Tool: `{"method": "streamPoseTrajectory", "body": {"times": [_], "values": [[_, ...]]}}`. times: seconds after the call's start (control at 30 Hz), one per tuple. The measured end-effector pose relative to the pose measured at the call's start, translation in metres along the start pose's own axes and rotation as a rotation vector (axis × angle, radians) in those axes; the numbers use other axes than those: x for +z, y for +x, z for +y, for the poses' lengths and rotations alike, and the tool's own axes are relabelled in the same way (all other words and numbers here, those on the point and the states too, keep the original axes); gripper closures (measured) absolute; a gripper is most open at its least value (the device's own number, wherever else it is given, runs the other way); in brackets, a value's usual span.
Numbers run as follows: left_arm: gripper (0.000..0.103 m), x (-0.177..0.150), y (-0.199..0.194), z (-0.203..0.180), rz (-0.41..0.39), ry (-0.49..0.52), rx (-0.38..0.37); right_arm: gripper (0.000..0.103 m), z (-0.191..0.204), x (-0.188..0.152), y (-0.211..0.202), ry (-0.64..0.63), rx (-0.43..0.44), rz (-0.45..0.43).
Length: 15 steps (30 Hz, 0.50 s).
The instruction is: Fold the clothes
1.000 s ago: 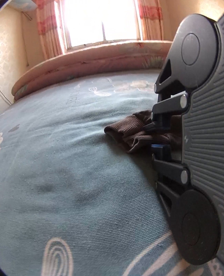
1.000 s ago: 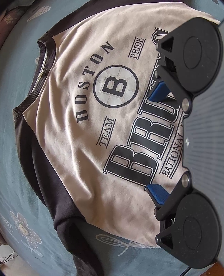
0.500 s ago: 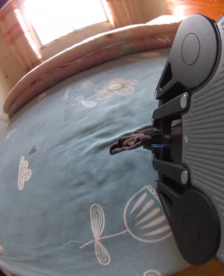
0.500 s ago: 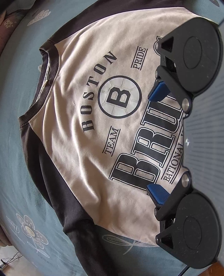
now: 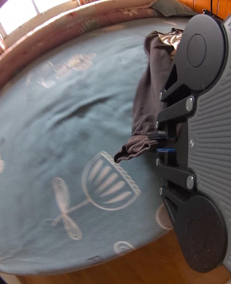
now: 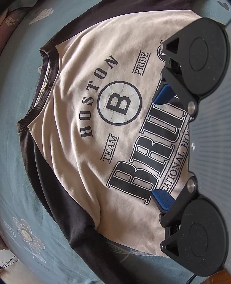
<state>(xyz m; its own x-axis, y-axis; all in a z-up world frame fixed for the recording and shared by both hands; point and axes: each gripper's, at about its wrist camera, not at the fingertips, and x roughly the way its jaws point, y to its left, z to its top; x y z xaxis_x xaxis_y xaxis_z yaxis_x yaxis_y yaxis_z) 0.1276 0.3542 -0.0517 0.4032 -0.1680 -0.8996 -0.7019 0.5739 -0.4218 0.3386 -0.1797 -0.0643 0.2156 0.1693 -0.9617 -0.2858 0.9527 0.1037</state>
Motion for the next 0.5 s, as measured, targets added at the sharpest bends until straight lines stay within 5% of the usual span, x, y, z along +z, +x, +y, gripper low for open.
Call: {"method": "streamPoseTrajectory", "body": {"times": [0.33, 0.5], "values": [[0.084, 0.0, -0.015, 0.005, 0.019, 0.091, 0.18, 0.0, 0.006, 0.008, -0.001, -0.044, 0.01, -0.016], [0.084, 0.016, -0.006, -0.029, 0.024, 0.25, 0.149, 0.0, 0.009, 0.013, 0.001, -0.033, 0.024, -0.026]]}}
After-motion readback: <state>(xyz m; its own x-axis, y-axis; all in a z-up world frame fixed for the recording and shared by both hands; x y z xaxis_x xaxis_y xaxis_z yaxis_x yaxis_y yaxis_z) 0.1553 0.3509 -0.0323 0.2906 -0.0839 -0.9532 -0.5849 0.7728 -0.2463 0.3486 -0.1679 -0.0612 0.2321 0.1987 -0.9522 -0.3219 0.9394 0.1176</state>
